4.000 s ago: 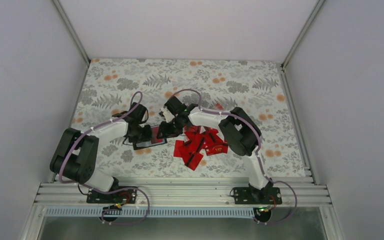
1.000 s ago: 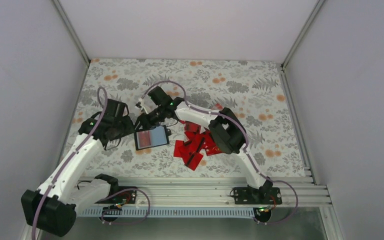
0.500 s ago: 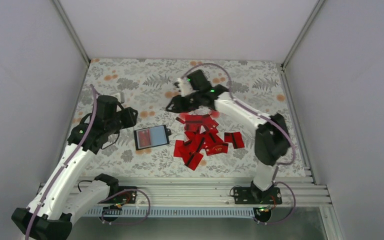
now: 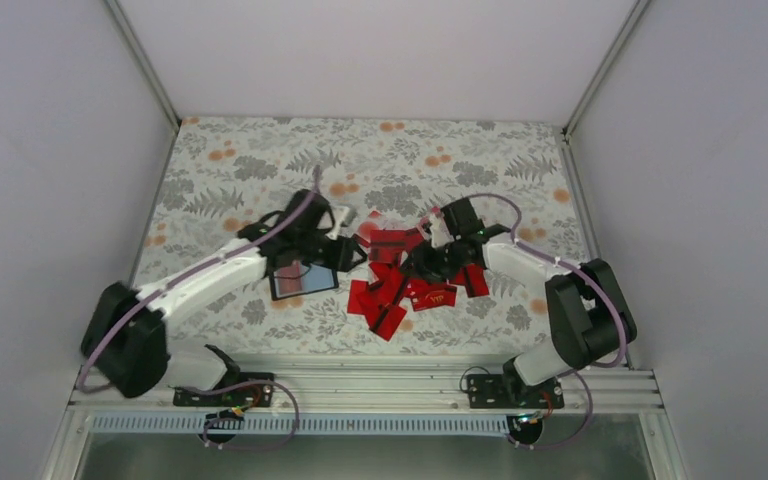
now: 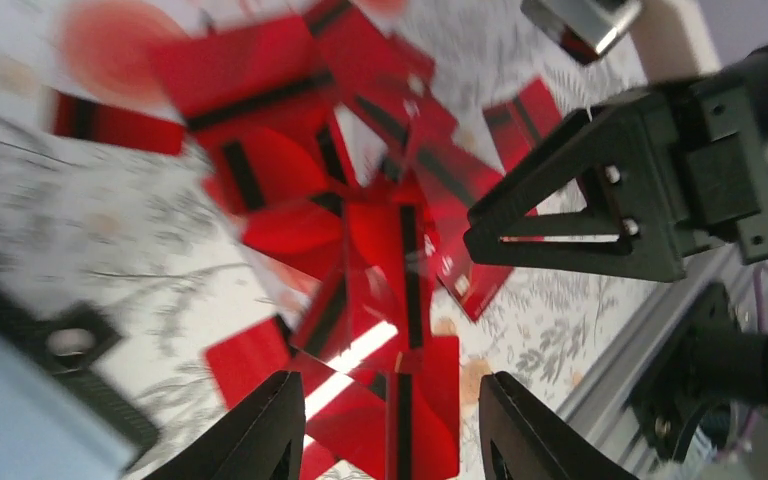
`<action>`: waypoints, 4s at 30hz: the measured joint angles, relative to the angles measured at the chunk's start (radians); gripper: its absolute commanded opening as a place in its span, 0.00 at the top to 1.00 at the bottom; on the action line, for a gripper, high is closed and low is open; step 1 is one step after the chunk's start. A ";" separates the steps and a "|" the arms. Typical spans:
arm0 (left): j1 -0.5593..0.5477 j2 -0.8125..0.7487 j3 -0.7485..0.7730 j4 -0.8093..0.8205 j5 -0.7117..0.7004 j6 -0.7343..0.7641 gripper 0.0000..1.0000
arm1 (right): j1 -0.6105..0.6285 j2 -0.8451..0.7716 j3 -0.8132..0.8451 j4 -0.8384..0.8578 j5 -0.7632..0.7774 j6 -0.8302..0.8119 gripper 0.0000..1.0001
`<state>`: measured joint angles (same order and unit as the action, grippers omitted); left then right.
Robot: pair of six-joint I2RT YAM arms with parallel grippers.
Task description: Put the credit cards into the card holder
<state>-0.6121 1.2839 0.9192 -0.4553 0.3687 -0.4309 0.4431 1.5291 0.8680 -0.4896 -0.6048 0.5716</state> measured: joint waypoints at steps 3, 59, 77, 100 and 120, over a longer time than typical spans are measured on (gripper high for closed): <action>-0.060 0.141 0.002 0.042 0.053 0.016 0.47 | -0.005 -0.014 -0.101 0.079 -0.055 0.046 0.59; -0.091 0.659 0.358 -0.032 0.182 0.202 0.38 | -0.006 0.158 -0.275 0.471 -0.264 0.105 0.80; -0.090 0.738 0.384 -0.030 0.277 0.237 0.54 | -0.006 0.174 -0.269 0.473 -0.283 0.096 0.81; -0.085 0.642 0.357 -0.038 0.266 0.198 0.39 | -0.006 0.234 -0.220 0.441 -0.335 0.066 0.82; -0.008 0.591 0.263 -0.190 0.188 0.281 0.42 | -0.006 0.268 -0.192 0.433 -0.362 0.047 0.83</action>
<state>-0.6201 1.8751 1.1824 -0.6456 0.5571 -0.1497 0.4370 1.7969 0.6762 -0.0563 -0.9672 0.6182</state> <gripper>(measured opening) 0.580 0.173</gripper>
